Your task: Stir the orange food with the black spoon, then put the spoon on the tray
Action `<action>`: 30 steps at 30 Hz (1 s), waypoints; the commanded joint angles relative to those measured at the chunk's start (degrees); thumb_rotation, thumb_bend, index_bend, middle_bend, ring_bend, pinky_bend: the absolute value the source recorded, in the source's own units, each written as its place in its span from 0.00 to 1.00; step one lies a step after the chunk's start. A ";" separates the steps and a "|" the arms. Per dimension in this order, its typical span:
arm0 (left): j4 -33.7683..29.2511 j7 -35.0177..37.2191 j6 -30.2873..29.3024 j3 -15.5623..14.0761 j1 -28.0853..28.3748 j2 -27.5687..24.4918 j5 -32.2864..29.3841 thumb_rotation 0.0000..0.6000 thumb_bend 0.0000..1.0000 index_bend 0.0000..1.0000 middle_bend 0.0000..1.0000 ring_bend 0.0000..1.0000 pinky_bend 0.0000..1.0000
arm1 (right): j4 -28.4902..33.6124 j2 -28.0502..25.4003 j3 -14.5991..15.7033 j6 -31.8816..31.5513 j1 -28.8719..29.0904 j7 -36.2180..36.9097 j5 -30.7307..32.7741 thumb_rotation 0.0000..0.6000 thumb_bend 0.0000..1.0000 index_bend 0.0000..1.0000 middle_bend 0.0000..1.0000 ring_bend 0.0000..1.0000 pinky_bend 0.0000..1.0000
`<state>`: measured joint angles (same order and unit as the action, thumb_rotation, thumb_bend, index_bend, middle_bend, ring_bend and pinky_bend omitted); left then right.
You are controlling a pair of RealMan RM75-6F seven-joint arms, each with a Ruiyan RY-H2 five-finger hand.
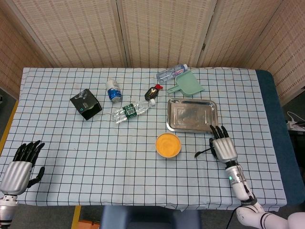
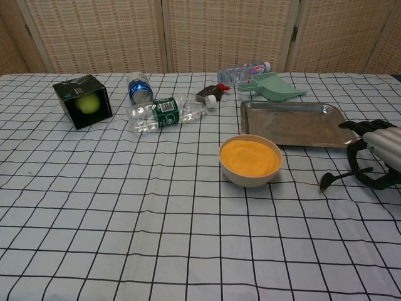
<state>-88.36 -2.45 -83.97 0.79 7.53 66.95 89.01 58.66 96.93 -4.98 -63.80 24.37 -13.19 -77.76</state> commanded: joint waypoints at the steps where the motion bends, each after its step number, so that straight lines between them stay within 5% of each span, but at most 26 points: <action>1: -0.20 -0.09 -0.12 -0.02 -0.01 -0.05 0.13 1.00 0.46 0.00 0.00 0.00 0.03 | 2.05 -1.25 -0.47 0.74 0.02 1.26 0.53 1.00 0.35 0.74 0.00 0.00 0.00; 17: -0.15 0.43 -0.12 -0.07 0.08 -0.13 0.38 1.00 0.46 0.00 0.00 0.00 0.03 | 17.08 -9.33 -6.59 6.74 4.18 3.54 6.48 1.00 0.35 0.74 0.00 0.00 0.00; 30: -0.26 1.47 -0.95 0.21 -0.05 -0.40 0.59 1.00 0.46 0.00 0.00 0.00 0.03 | 24.34 -9.93 -10.28 13.78 12.73 -7.59 17.75 1.00 0.35 0.72 0.00 0.00 0.00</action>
<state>-88.59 -1.04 -84.87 1.00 7.52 66.60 89.56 82.39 86.52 -14.83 -50.68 35.82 -19.20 -61.31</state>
